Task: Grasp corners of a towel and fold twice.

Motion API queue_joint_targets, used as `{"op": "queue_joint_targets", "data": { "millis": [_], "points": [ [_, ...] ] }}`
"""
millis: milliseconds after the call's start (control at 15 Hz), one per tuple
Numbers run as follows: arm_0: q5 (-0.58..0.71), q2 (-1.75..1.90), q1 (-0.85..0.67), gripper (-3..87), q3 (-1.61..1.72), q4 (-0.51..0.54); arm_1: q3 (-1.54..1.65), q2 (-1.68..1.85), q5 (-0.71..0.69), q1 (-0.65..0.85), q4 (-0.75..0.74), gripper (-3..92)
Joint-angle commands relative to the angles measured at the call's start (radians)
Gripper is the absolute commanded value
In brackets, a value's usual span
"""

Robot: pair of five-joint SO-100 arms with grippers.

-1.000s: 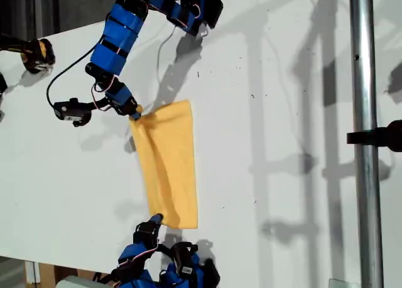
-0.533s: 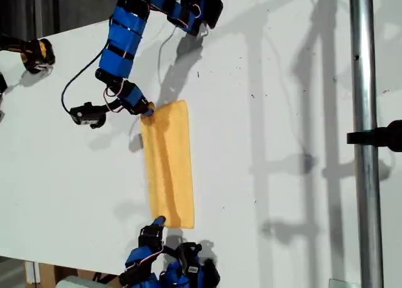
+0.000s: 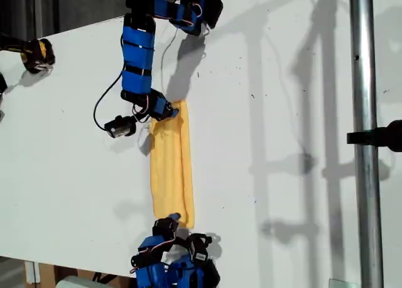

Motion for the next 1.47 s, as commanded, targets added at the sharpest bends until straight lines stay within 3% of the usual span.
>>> {"op": "queue_joint_targets", "data": {
  "millis": [0,400,467,600,733,933,1267,1400],
  "points": [
    [-0.028,-0.137,-0.008,-0.8,-0.009,-0.044,-0.038,-0.075,0.017,0.014,0.009,-0.1],
    [-0.032,-0.305,-0.072,0.5,-0.049,-0.072,-0.106,-0.195,0.017,0.097,0.025,2.1],
    [-0.055,-0.299,-0.063,17.1,-0.052,-0.038,-0.106,-0.192,0.048,0.107,0.064,20.6],
    [-0.144,-0.204,-0.006,27.8,-0.064,0.055,-0.081,-0.106,0.067,0.114,0.138,44.9],
    [-0.164,0.064,0.044,33.6,-0.051,0.123,-0.040,0.072,0.089,0.118,0.212,44.5],
    [-0.163,0.506,0.077,30.5,-0.020,0.235,0.066,0.377,0.143,0.158,0.296,42.5],
    [-0.167,1.101,0.158,24.7,0.155,0.276,0.476,1.011,0.282,0.221,0.242,39.2],
    [-0.169,1.121,0.225,21.1,0.206,0.232,0.621,1.146,0.344,0.193,0.202,38.0]
  ]
}}
